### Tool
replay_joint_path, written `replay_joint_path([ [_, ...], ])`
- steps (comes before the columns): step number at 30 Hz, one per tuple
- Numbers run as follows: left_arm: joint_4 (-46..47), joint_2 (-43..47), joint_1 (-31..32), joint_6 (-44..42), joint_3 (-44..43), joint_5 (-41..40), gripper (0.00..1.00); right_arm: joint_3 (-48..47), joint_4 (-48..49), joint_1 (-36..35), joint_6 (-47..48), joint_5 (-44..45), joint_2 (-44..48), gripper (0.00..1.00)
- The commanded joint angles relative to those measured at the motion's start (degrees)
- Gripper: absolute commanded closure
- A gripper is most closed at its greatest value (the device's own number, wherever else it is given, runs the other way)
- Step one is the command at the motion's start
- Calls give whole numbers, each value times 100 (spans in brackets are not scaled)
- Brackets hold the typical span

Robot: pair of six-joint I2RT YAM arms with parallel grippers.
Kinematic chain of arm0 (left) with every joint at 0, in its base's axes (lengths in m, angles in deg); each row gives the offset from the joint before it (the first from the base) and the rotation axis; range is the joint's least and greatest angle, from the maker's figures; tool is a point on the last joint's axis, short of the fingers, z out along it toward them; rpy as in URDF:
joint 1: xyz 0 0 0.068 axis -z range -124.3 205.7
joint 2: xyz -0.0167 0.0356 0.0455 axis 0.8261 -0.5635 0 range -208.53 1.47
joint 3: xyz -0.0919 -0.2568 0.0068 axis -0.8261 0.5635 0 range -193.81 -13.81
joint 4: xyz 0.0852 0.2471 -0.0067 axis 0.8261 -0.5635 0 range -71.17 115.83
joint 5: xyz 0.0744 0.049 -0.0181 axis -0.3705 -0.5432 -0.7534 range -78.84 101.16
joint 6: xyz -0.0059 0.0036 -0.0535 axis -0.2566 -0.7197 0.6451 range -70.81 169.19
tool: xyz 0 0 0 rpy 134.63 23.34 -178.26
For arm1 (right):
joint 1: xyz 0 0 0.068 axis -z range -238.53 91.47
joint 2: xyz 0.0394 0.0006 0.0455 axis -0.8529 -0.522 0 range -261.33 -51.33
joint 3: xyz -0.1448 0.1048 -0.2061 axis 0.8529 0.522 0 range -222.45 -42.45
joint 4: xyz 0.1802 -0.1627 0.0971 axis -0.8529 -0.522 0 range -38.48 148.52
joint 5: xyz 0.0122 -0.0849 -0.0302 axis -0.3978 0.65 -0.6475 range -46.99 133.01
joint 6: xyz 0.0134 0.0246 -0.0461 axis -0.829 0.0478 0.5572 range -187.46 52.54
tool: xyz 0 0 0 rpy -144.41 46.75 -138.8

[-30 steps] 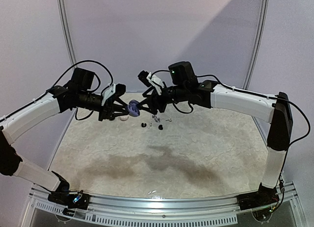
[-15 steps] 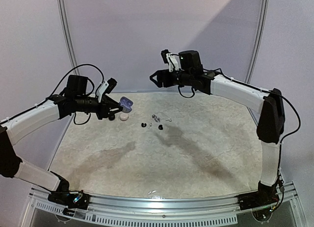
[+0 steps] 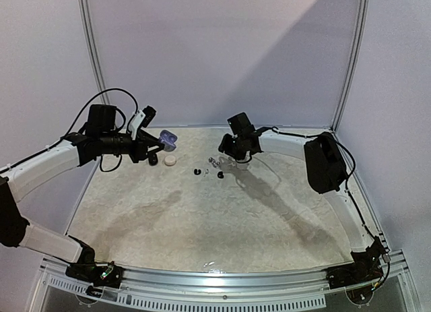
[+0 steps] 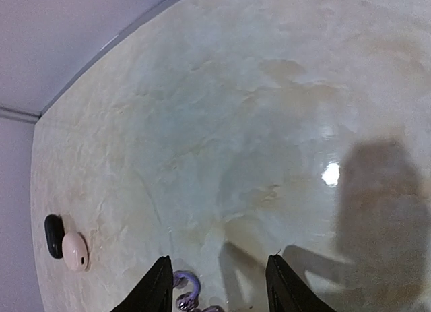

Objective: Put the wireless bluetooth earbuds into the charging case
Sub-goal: Pick up the left earbud from the center of the board.

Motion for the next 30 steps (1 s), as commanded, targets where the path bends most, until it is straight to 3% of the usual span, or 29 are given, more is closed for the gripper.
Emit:
replay_joint_path([
  [1,207,82,-86,-34,88,-59,100,-354,-224,47,-1273,484,-230,53],
  [8,288,92,-162,-117,106,-115,100,-483,-324,40,-1693,281,-564,56],
  [20,458,37,-237,-181,157,-187,100,-819,-734,-146,-1283,-582,-911,64],
  [30,512,50,-267,-210,192,-200,100,-969,-1359,-314,-608,-267,-1034,75],
])
